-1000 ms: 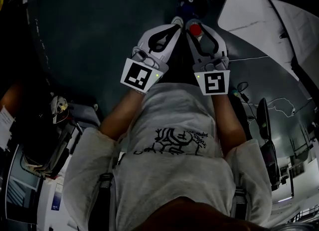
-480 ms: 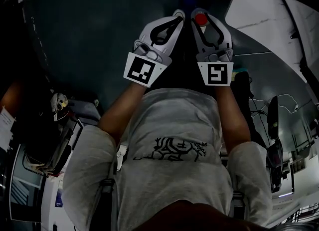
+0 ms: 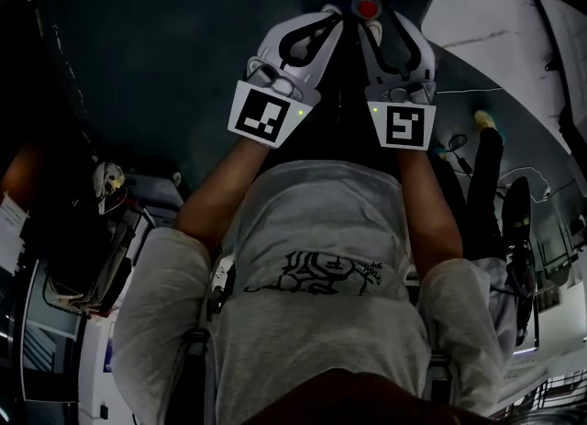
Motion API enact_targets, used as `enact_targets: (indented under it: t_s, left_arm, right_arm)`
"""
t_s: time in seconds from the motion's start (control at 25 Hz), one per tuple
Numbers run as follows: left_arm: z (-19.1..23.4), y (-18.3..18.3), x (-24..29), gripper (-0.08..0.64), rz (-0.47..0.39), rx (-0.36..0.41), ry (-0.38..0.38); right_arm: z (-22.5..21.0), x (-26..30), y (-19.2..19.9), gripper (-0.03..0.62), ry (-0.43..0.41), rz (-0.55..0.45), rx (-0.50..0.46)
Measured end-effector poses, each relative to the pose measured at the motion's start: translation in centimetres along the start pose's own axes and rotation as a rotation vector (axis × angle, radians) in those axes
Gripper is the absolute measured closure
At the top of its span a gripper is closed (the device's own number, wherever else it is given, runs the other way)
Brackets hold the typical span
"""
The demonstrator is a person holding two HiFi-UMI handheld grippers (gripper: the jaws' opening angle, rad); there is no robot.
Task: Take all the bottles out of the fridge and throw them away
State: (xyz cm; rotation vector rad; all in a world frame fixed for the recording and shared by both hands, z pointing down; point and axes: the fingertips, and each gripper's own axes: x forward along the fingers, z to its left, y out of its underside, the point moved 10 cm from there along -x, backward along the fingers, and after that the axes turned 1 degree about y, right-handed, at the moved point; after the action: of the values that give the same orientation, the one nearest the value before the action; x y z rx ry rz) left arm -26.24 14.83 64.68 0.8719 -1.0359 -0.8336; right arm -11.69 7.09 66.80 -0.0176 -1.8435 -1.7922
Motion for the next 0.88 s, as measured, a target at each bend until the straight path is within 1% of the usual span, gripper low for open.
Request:
enact_targets:
  t_s: [0.12, 0.24, 0.4, 0.52, 0.6, 0.68, 0.88]
  left_arm:
    - [-0.3, -0.6, -0.4, 0.551, -0.01, -0.017, -0.005]
    - [-0.9, -1.6, -1.1, 0.551, -0.015, -0.037, -0.005]
    - [-1.8, -3.4, -1.3, 0.551, -0.031, -0.039, -0.002]
    - [-2.2, -5.1, -1.3, 0.551, -0.055, -0.045, 0.001]
    - [-2.5, -6.4, -1.4, 0.551, -0.07, -0.05, 0.007]
    - [-3.0, -7.6, -1.5, 0.551, -0.09, -0.046, 0.013]
    - [-4.2, -11.1, -1.7, 0.551, -0.139, -0.042, 0.034]
  right_arm:
    - [-0.7, -0.6, -1.1, 0.44, 0.013, -0.025, 0.015]
    - [-1.5, -1.4, -2.8, 0.442, 0.009, -0.042, 0.03]
    - [-3.2, -2.6, -5.1, 0.442, 0.003, -0.051, 0.06]
    - [-4.5, -3.4, -7.1, 0.454, 0.002, -0.06, 0.094]
    - [-5.2, -4.0, -8.5, 0.46, 0.002, -0.052, 0.151]
    - [-5.7, -4.5, -10.0, 0.465, 0.001, -0.066, 0.189]
    - [-6.7, -5.8, -13.4, 0.48, -0.037, -0.121, 0.219]
